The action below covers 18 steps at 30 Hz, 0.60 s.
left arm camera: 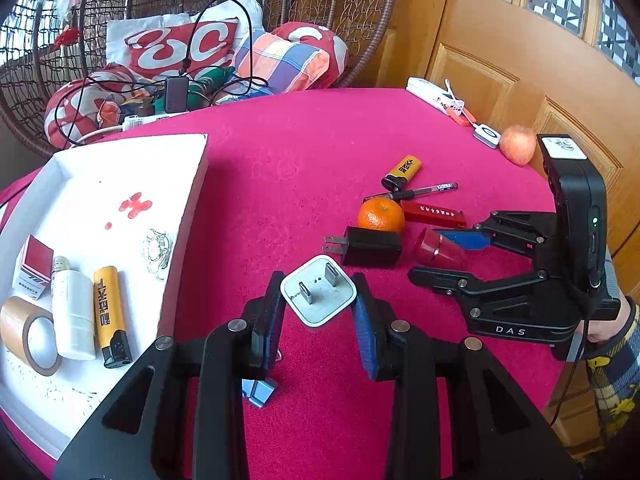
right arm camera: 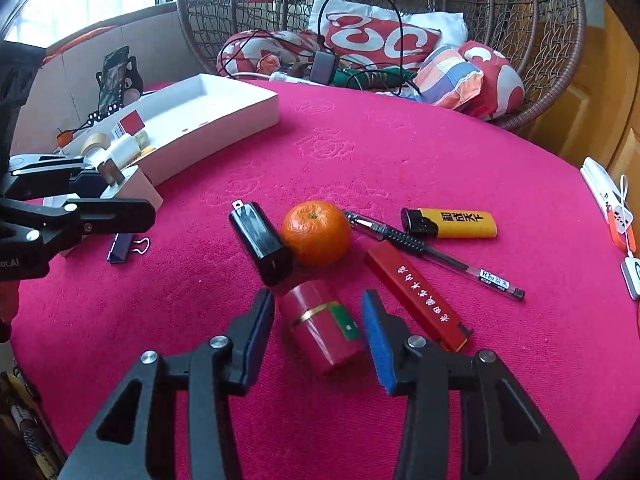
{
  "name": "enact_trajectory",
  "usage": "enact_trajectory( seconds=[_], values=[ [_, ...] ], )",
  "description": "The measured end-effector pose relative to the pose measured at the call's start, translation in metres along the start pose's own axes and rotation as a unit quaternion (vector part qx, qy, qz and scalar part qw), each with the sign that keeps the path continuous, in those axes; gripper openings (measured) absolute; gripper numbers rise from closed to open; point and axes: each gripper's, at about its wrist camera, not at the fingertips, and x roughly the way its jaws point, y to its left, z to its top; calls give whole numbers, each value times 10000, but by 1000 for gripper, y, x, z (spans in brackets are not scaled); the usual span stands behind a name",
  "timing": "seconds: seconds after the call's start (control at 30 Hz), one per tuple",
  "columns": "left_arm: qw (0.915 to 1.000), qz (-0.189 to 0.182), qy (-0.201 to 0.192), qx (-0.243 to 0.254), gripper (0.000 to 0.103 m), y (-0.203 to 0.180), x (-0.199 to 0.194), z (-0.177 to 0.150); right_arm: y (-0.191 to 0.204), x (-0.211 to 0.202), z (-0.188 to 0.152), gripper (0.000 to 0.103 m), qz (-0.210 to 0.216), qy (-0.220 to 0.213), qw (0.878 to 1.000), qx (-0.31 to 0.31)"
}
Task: Organize rigid objects
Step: 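Grasp the red canister with the right tool while the left tool holds the charger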
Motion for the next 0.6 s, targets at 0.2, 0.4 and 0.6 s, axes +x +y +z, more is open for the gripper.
enact_trajectory(
  seconds=[0.2,0.4,0.6],
  values=[
    [9999,-17,-166,-33,31,-3,-8,1,-2,-17,-7,28,23,-207,9994,261],
    [9990,8,-451,7,31,-10,-24,6,4,-62,-7,28,169,-897,9944,531],
    [9978,24,-668,20,32,-9,-40,6,13,-97,7,28,305,-1464,9867,638]
  ],
)
